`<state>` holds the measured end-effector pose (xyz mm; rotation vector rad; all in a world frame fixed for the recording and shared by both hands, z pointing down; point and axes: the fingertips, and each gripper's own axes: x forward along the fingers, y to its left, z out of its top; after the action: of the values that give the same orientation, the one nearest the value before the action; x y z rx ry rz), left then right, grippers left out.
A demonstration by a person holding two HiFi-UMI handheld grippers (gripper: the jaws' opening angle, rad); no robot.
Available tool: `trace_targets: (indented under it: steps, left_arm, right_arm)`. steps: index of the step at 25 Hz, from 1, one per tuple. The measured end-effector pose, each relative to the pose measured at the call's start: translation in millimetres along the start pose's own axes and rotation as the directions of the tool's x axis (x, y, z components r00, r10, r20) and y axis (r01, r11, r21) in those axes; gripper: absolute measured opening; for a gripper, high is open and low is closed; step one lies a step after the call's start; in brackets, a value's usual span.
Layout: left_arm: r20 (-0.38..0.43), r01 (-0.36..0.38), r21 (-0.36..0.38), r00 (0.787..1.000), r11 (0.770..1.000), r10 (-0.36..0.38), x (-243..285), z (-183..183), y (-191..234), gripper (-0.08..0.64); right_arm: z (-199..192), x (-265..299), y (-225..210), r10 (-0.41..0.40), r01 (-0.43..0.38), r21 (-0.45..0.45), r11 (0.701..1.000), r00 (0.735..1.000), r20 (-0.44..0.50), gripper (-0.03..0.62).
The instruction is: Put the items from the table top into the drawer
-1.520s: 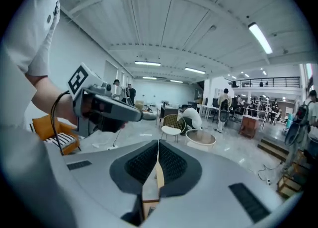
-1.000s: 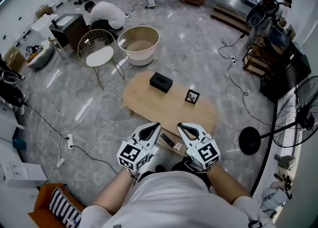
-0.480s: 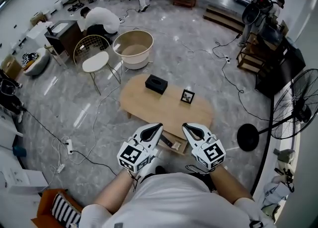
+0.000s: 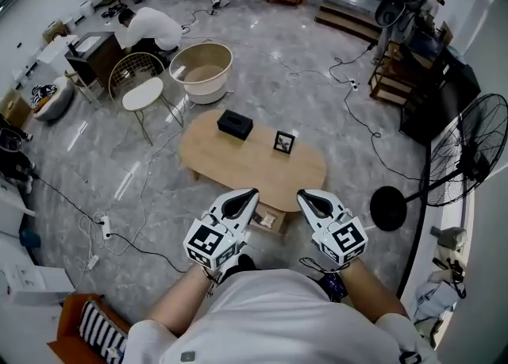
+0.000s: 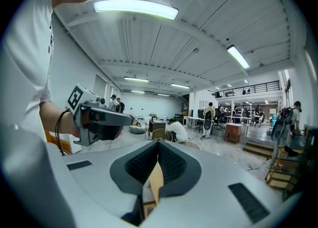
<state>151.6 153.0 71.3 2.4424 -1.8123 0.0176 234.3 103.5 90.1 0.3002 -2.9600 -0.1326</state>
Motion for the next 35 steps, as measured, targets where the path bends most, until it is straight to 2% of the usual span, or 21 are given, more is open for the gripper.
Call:
trace_targets:
  steps: [8,15,21,31,35]
  left_arm:
    - [0.002,-0.035,0.009,0.999,0.999,0.035,4,-3,-74,0.009]
    - [0.021,-0.093,0.026,0.995,0.995,0.093,-9,-7,-140,0.009]
    - [0.001,-0.122,0.019,0.993,0.992,0.122,-24,-26,-186,0.009]
    - [-0.008,-0.135,0.032,0.991,0.99,0.135,-55,-35,-219,0.009]
    - [-0.057,-0.147,-0.013,0.988,0.989,0.146,-69,-47,-224,0.009]
  right_arm:
    - [-11,-80,-6,0.028,-0.028,-0.018,0.999,1.0,0.001,0.028]
    - [-22,-152,7,0.068,-0.067,-0.052,0.996,0.998,0.007,0.028]
    - [-39,-198,27,0.096,-0.096,-0.046,0.994,0.995,0.002,0.028]
    - [-43,-222,64,0.125,-0.125,-0.037,0.991,0.992,-0.004,0.028]
    - [-45,-225,77,0.131,-0.131,-0.036,0.991,0.991,-0.008,0.028]
